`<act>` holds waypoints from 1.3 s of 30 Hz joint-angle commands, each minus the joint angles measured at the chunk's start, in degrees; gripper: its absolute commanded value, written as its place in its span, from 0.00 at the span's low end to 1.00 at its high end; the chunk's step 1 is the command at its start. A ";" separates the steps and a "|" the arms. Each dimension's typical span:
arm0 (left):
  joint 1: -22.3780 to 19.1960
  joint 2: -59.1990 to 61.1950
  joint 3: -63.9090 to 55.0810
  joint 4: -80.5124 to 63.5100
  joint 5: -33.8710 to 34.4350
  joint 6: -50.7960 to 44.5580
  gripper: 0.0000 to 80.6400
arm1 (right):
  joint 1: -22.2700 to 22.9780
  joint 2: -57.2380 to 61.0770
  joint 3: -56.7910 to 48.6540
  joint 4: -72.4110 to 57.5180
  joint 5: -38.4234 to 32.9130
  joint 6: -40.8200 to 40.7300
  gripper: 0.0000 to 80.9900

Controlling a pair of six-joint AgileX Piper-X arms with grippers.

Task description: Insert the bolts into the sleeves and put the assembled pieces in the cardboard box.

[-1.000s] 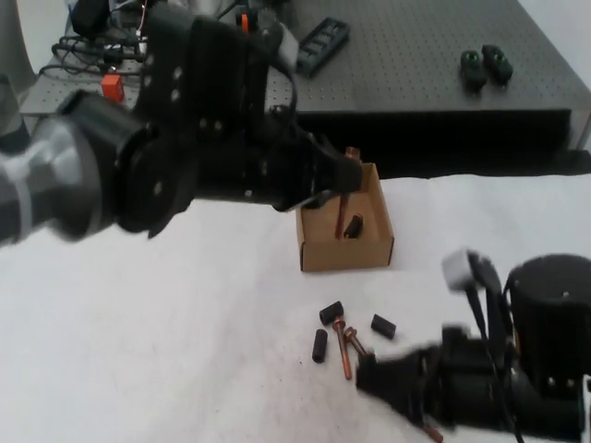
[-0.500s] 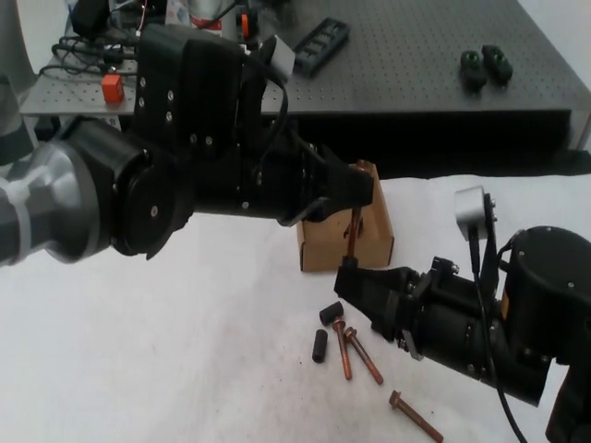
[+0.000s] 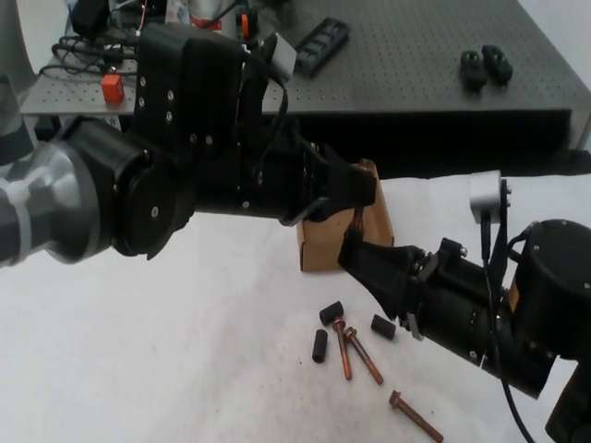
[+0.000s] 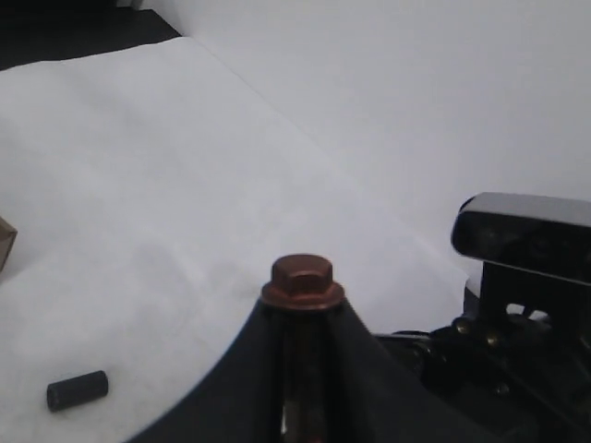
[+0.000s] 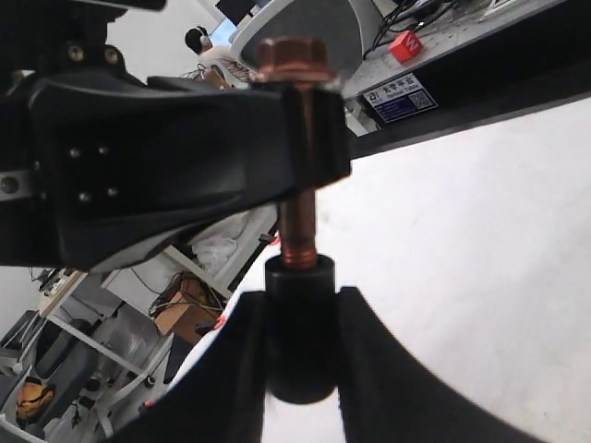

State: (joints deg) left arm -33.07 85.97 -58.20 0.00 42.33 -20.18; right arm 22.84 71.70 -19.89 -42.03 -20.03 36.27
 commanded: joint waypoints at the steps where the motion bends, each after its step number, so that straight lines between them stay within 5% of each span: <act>1: 0.01 -0.88 -0.28 -0.91 1.52 -0.38 0.03 | -0.33 0.14 -0.51 -1.81 3.23 -0.31 0.04; 8: 0.01 -0.88 -0.28 -0.91 -1.87 -0.38 0.60 | -5.89 0.14 -1.39 -2.14 4.23 -3.74 0.04; 14: 0.01 -0.88 -0.28 -0.31 -3.35 -0.38 0.57 | -12.40 0.14 -6.39 4.09 2.65 -11.89 0.04; 22: -0.13 1.16 -0.28 12.01 -12.16 8.11 0.57 | -15.38 15.43 -33.37 43.39 6.41 -34.03 0.04; 35: -1.87 18.19 -9.39 28.29 -19.57 15.77 0.51 | -13.00 53.04 -78.85 74.72 15.62 -40.22 0.04; 39: -4.53 23.62 -15.48 34.71 -29.08 20.18 0.51 | -13.00 57.85 -85.10 81.00 15.61 -40.22 0.06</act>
State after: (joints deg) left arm -36.27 107.38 -70.47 31.55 17.88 -2.70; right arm 9.77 127.43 -100.06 34.48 -4.75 -3.07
